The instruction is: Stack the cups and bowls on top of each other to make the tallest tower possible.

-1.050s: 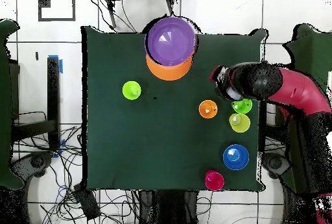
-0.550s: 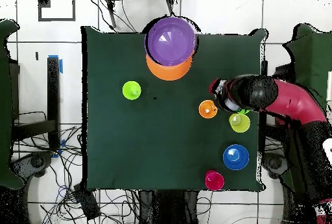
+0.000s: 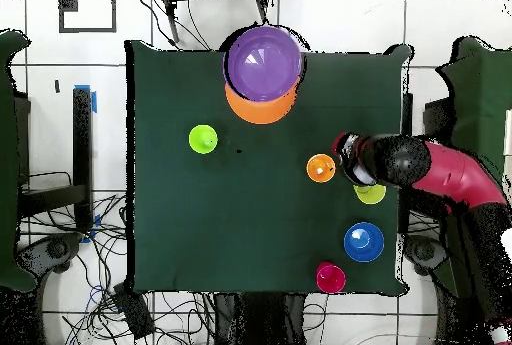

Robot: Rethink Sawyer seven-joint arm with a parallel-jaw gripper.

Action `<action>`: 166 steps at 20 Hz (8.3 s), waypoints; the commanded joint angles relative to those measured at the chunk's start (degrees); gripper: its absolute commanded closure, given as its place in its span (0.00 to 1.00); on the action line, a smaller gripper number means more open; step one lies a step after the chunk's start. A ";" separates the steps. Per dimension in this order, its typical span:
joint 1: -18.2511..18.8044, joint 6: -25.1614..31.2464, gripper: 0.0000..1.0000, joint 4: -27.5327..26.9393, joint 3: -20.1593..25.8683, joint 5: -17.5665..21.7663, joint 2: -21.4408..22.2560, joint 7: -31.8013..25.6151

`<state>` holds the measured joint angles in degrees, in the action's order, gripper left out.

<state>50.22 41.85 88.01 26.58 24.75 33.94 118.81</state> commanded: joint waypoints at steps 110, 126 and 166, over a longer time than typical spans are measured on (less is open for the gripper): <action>-3.57 -20.74 0.00 12.53 -6.95 0.41 -5.70 4.78; -4.32 -22.00 0.00 12.10 -7.97 0.39 -6.45 4.34; -4.08 -3.78 1.00 14.59 -1.81 -11.94 11.12 -1.67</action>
<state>48.91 30.43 101.95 19.88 15.54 42.06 118.81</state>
